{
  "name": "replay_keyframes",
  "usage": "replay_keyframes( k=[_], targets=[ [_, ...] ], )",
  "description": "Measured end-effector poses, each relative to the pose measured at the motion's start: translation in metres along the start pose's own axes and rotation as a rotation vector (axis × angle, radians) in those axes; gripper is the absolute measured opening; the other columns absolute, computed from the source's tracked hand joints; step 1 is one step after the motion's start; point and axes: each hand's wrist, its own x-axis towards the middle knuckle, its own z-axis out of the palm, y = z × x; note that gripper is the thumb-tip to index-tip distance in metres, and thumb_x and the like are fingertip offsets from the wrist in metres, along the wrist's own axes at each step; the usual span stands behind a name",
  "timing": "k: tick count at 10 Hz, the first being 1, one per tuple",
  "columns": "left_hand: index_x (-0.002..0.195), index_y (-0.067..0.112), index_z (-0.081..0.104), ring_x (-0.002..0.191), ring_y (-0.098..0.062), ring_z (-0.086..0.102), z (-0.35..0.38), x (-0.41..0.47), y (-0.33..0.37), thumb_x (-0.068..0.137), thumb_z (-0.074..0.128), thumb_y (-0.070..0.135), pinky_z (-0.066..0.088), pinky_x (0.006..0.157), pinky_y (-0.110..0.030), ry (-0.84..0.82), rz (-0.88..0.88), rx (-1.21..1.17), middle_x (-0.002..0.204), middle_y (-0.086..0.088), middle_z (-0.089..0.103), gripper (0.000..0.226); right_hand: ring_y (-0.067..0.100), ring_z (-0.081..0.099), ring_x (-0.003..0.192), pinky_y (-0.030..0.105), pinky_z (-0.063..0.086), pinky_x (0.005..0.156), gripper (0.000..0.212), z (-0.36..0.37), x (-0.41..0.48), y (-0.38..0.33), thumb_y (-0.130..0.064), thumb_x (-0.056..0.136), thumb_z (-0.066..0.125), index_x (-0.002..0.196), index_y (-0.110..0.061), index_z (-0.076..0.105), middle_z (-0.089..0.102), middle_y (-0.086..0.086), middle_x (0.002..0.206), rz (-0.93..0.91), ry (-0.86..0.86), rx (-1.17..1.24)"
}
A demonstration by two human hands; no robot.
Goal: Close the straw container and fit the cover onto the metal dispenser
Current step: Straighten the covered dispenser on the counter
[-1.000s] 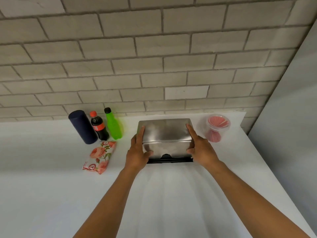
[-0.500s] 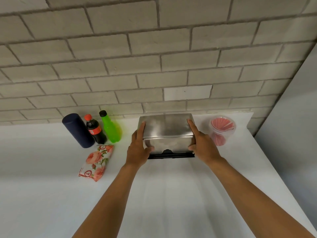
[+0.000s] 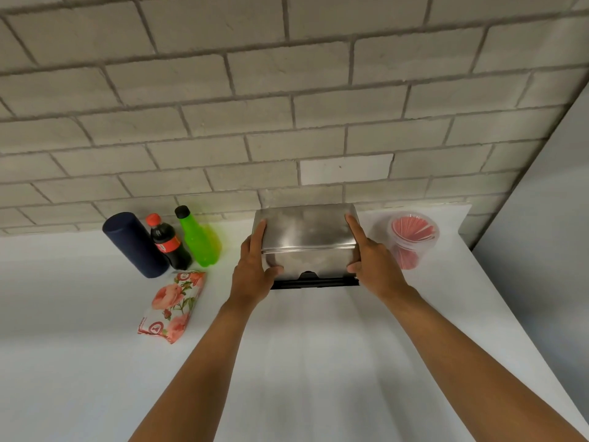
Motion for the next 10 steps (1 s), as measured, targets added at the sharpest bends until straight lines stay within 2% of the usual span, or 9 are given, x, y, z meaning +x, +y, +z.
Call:
replay_keyframes(
  k=[1, 2, 4, 5, 6, 7, 8, 9, 10],
  targets=[
    [0.163, 0.039, 0.016, 0.106, 0.006, 0.045, -0.001, 0.0, 0.002, 0.077, 0.072, 0.064, 0.037, 0.065, -0.01, 0.007, 0.031, -0.002, 0.155, 0.001, 0.04, 0.106, 0.028, 0.067, 0.073, 0.046, 0.06, 0.077, 0.112, 0.001, 0.002, 0.001, 0.005, 0.088, 0.067, 0.165, -0.039, 0.0, 0.063, 0.015, 0.083, 0.002, -0.002, -0.003],
    [0.164, 0.038, 0.016, 0.104, 0.015, 0.037, -0.001, -0.002, 0.002, 0.076, 0.067, 0.069, 0.039, 0.064, -0.012, 0.01, 0.04, -0.016, 0.155, 0.002, 0.04, 0.106, 0.028, 0.067, 0.07, 0.045, 0.061, 0.075, 0.113, 0.003, 0.002, 0.002, 0.006, 0.088, 0.067, 0.165, -0.04, -0.001, 0.063, 0.015, 0.081, 0.001, 0.0, 0.003],
    [0.162, 0.045, 0.014, 0.115, -0.006, 0.049, 0.0, -0.001, 0.0, 0.079, 0.08, 0.042, 0.042, 0.065, -0.019, 0.001, 0.019, -0.003, 0.155, 0.003, 0.039, 0.106, 0.027, 0.066, 0.07, 0.046, 0.061, 0.075, 0.114, 0.005, 0.003, 0.003, 0.006, 0.088, 0.067, 0.164, -0.046, -0.001, 0.062, 0.015, 0.081, 0.027, -0.003, 0.027],
    [0.161, 0.047, 0.013, 0.12, -0.01, 0.051, 0.0, 0.0, -0.002, 0.081, 0.083, 0.033, 0.042, 0.068, -0.02, 0.005, 0.018, 0.018, 0.157, 0.005, 0.038, 0.108, 0.027, 0.067, 0.07, 0.046, 0.061, 0.074, 0.115, 0.005, 0.002, 0.003, 0.006, 0.088, 0.068, 0.164, -0.046, -0.001, 0.062, 0.014, 0.081, 0.028, -0.009, 0.03],
    [0.162, 0.046, 0.012, 0.133, -0.016, 0.049, -0.003, -0.003, 0.002, 0.084, 0.084, 0.025, 0.05, 0.083, -0.032, 0.015, -0.024, 0.006, 0.16, 0.007, 0.039, 0.109, 0.025, 0.068, 0.072, 0.045, 0.062, 0.073, 0.118, -0.002, 0.001, 0.0, 0.004, 0.085, 0.073, 0.164, -0.045, 0.0, 0.066, 0.011, 0.083, 0.027, -0.042, 0.034],
    [0.165, 0.037, 0.008, 0.143, -0.023, 0.046, -0.008, -0.016, 0.003, 0.087, 0.083, 0.018, 0.049, 0.108, -0.048, -0.004, -0.085, -0.096, 0.16, 0.014, 0.037, 0.11, 0.023, 0.069, 0.076, 0.045, 0.063, 0.073, 0.123, -0.014, -0.002, -0.003, -0.002, 0.08, 0.08, 0.164, -0.045, 0.002, 0.067, 0.003, 0.091, 0.024, -0.08, 0.016],
    [0.163, 0.044, -0.004, 0.14, -0.025, 0.052, -0.012, -0.044, 0.01, 0.086, 0.084, 0.026, 0.05, 0.108, -0.048, -0.066, -0.231, -0.177, 0.158, 0.017, 0.037, 0.118, 0.026, 0.067, 0.086, 0.044, 0.061, 0.075, 0.126, -0.025, -0.014, -0.01, -0.015, 0.077, 0.086, 0.163, -0.047, 0.0, 0.067, 0.009, 0.109, 0.068, -0.093, -0.086],
    [0.162, 0.045, -0.008, 0.139, -0.021, 0.054, -0.016, -0.072, 0.017, 0.086, 0.084, 0.039, 0.05, 0.108, -0.041, -0.047, -0.345, -0.178, 0.167, 0.008, 0.032, 0.12, 0.033, 0.065, 0.109, 0.046, 0.058, 0.086, 0.123, -0.029, -0.029, -0.015, -0.022, 0.078, 0.086, 0.164, -0.041, 0.0, 0.06, 0.009, 0.135, 0.073, -0.057, -0.148],
    [0.164, 0.038, -0.005, 0.139, -0.024, 0.053, -0.019, -0.093, 0.026, 0.086, 0.084, 0.039, 0.048, 0.11, -0.046, -0.031, -0.342, -0.153, 0.169, 0.001, 0.029, 0.118, 0.033, 0.063, 0.117, 0.045, 0.058, 0.087, 0.122, -0.037, -0.044, -0.022, -0.027, 0.079, 0.085, 0.165, -0.037, -0.001, 0.053, 0.01, 0.146, 0.083, -0.053, -0.187]
  ],
)
